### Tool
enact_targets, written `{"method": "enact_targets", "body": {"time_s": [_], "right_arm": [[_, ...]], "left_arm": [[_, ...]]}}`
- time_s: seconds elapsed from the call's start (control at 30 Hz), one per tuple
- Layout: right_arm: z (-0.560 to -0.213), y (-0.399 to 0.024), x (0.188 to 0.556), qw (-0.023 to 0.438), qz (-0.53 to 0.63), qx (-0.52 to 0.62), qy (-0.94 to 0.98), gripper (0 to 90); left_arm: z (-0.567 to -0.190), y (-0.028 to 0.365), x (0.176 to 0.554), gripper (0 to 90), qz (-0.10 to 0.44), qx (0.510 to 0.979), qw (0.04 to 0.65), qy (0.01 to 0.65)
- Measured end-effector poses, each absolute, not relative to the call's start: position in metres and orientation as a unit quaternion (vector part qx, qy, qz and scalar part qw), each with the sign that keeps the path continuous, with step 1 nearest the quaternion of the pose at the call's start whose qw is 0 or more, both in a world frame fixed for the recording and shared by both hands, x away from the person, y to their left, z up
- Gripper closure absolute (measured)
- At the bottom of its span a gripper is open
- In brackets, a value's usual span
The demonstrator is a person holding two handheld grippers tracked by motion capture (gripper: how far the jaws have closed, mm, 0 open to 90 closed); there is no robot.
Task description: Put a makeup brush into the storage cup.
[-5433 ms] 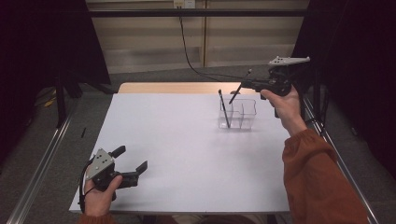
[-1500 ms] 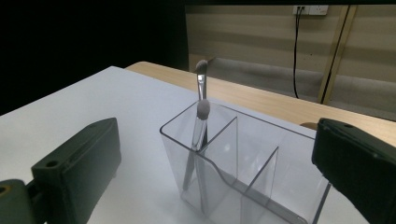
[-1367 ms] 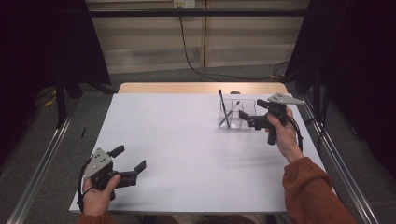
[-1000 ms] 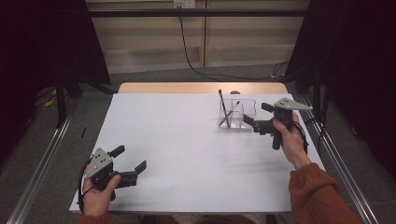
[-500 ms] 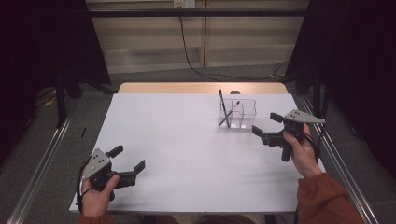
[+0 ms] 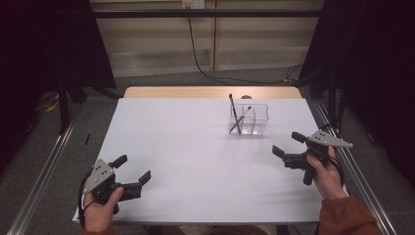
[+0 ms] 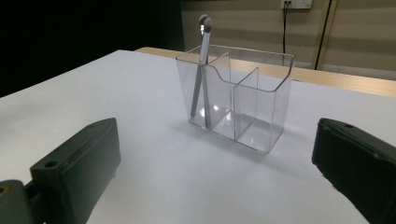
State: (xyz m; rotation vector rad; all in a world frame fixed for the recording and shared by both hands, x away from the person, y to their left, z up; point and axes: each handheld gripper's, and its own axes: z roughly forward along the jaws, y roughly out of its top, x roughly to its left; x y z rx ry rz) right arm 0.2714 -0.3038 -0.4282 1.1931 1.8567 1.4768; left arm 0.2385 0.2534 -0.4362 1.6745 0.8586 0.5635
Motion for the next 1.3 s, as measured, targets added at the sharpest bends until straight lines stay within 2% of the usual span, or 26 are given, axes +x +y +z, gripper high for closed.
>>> {"method": "enact_targets", "body": {"time_s": [0.6,0.87,1.3], "right_arm": [[-0.439,-0.314,0.226,0.248,0.542,0.443,0.670,1.0],[-0.444,-0.322,0.215,0.259,0.536,0.445,0.669,0.6],[-0.445,-0.329,0.205,0.253,0.541,0.449,0.665,0.2]], "left_arm": [[-0.436,0.253,0.234,2.2,0.240,0.708,0.559,0.358],[-0.436,0.248,0.230,2.3,0.235,0.713,0.560,0.350],[-0.436,0.250,0.229,2.2,0.236,0.712,0.559,0.354]]}}
